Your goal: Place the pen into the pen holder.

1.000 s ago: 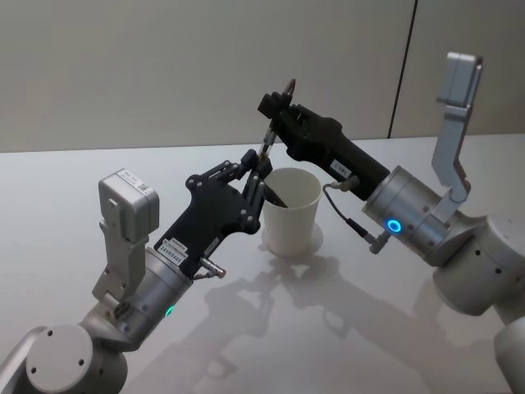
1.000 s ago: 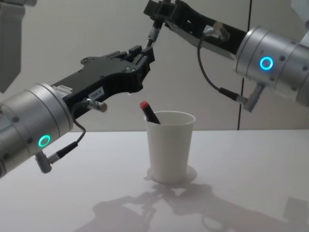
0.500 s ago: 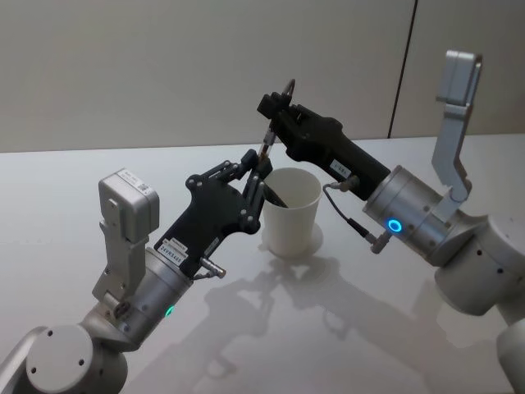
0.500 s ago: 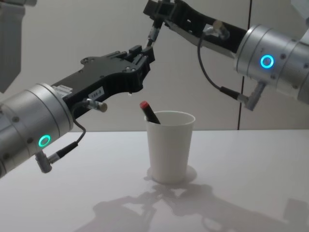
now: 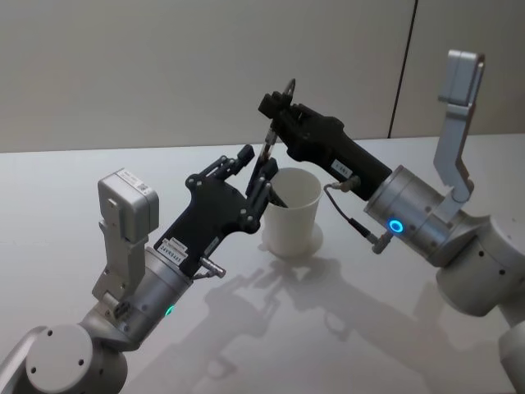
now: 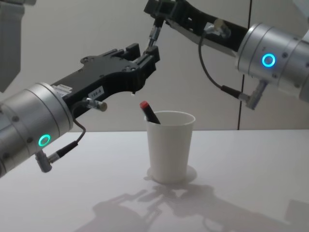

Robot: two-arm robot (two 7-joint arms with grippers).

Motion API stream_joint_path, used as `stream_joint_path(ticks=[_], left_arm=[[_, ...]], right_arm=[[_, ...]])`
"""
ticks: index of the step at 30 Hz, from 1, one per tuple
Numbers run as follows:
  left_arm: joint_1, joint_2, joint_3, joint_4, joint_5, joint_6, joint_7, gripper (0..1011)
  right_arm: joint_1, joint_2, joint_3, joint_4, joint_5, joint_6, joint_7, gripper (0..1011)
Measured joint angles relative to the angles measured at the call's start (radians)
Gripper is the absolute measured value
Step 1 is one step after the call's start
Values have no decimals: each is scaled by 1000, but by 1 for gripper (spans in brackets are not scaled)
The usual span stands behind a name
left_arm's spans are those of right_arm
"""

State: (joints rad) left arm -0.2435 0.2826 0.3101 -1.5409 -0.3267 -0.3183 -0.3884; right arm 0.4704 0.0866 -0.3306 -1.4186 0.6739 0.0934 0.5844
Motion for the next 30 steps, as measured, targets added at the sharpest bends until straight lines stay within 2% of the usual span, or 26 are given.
stream_joint_path(ticks=[16, 22, 30], left_arm=[[0, 0, 0, 0, 0, 0, 0, 883], [0, 0, 0, 0, 0, 1, 0, 1004], [0, 0, 0, 0, 0, 1, 0, 1004]], right_arm=[[8, 2, -4, 7, 9, -19, 7, 126], [12, 2, -5, 13, 13, -26, 11, 126], [15, 4, -6, 16, 10, -35, 9, 126]])
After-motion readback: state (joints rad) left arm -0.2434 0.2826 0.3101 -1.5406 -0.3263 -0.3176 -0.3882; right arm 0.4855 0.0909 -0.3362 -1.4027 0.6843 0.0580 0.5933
